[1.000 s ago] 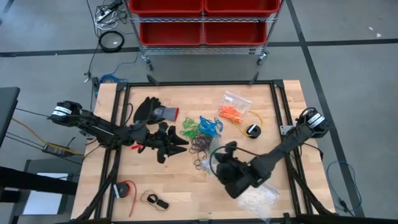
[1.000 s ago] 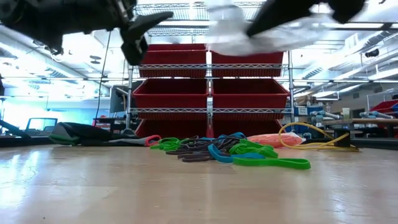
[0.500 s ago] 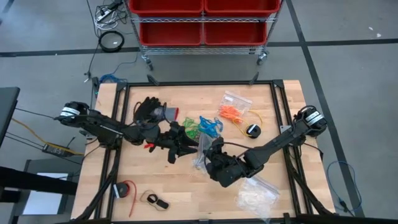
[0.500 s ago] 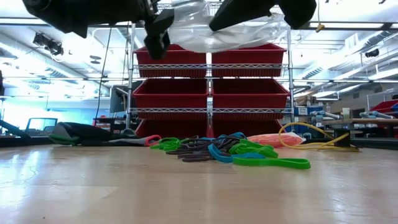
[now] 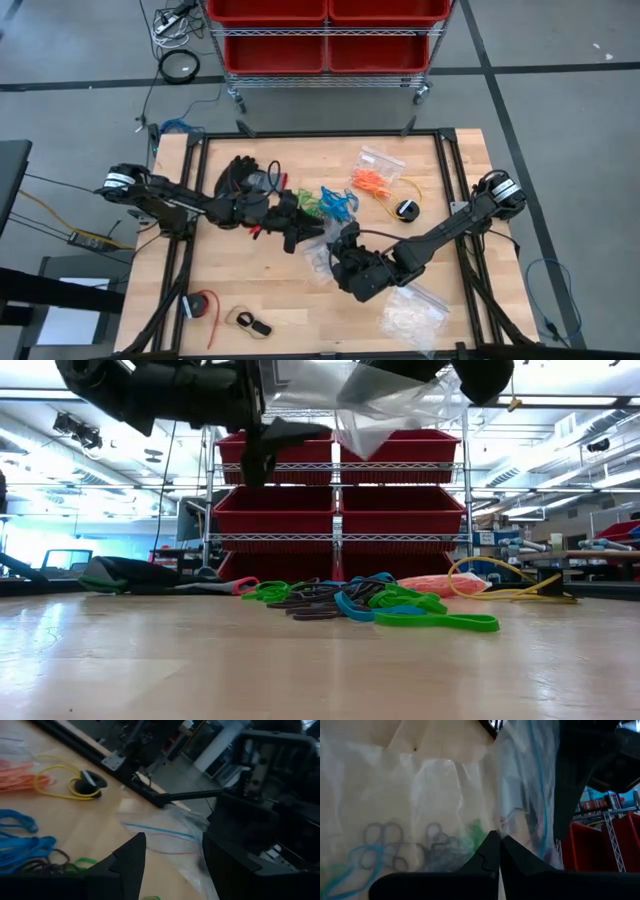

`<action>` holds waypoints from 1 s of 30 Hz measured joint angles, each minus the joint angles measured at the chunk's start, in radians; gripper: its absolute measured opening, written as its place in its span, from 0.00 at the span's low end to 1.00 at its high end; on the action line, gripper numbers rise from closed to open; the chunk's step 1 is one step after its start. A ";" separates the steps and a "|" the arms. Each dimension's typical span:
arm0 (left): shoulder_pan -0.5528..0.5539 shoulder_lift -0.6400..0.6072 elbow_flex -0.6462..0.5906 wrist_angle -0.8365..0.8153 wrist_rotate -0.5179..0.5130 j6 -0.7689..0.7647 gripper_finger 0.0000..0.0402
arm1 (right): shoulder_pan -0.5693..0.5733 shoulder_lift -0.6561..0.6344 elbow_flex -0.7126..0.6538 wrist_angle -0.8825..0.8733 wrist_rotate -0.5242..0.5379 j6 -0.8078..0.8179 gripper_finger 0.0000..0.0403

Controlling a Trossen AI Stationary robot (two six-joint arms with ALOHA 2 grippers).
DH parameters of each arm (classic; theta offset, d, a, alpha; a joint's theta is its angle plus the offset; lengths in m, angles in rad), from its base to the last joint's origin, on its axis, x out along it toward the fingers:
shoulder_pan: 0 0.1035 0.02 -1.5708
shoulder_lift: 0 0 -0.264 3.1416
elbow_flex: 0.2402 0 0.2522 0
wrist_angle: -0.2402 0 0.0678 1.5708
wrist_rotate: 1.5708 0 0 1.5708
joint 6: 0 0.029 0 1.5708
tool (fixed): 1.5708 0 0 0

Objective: Sort rubber bands
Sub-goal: Open the transparent zip bag

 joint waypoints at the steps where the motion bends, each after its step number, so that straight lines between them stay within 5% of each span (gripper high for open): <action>1: 0.003 0.000 0.000 -0.003 0.000 -0.004 0.50 | 0.000 0.000 0.000 -0.002 0.000 -0.001 0.00; 13: 0.011 -0.010 0.000 0.077 0.176 -0.031 0.50 | 0.008 0.000 0.000 -0.027 0.017 -0.176 0.00; 21: 0.027 -0.027 -0.002 -0.061 0.124 -0.037 0.50 | 0.012 0.000 0.000 -0.039 0.038 -0.271 0.00; 30: 0.057 -0.093 -0.002 -0.036 0.128 -0.005 0.50 | 0.020 0.000 0.000 -0.038 0.045 -0.301 0.00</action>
